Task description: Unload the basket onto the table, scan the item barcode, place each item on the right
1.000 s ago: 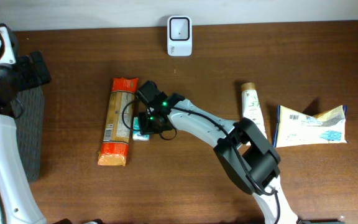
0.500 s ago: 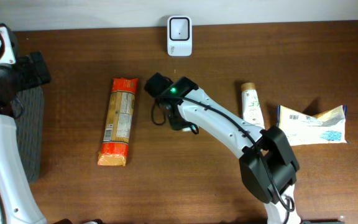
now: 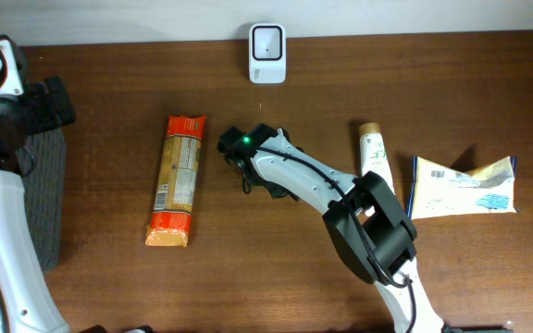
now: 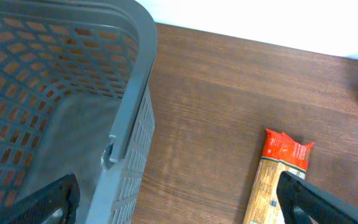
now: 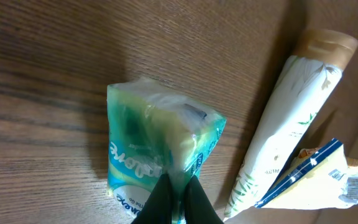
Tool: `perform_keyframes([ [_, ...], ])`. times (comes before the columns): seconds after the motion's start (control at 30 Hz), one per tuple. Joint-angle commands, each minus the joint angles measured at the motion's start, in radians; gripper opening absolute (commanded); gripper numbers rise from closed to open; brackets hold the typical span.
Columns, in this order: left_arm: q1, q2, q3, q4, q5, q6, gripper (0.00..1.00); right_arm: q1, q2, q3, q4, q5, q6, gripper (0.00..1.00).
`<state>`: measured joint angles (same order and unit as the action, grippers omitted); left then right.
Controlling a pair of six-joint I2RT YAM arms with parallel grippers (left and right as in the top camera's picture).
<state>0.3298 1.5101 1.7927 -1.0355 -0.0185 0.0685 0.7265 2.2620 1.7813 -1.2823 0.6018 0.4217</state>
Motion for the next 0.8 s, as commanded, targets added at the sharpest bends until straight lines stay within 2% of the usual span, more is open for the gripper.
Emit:
perform_keyframes([
  [0.0,0.002,-0.005,0.011,0.001,-0.004,0.016,0.99,0.013,0.003,0.01,-0.004,-0.055,-0.033,0.04],
  [0.1,0.002,-0.005,0.011,0.001,-0.004,0.016,0.99,0.027,0.003,0.01,0.002,-0.072,-0.033,0.05],
  [0.17,0.002,-0.005,0.011,0.001,-0.004,0.016,0.99,0.04,0.003,0.01,0.003,-0.087,-0.04,0.11],
  [0.27,0.002,-0.005,0.011,0.001,-0.004,0.016,0.99,0.051,0.003,0.011,0.003,-0.145,-0.101,0.28],
  [0.37,0.002,-0.005,0.011,0.001,-0.004,0.016,0.99,0.058,0.003,0.011,0.008,-0.165,-0.104,0.34],
  [0.5,0.002,-0.005,0.011,0.001,-0.004,0.016,0.99,0.059,0.003,0.024,0.007,-0.212,-0.104,0.38],
  [0.77,0.002,-0.005,0.011,0.001,-0.004,0.016,0.99,0.064,0.003,0.075,0.006,-0.395,-0.16,0.4],
])
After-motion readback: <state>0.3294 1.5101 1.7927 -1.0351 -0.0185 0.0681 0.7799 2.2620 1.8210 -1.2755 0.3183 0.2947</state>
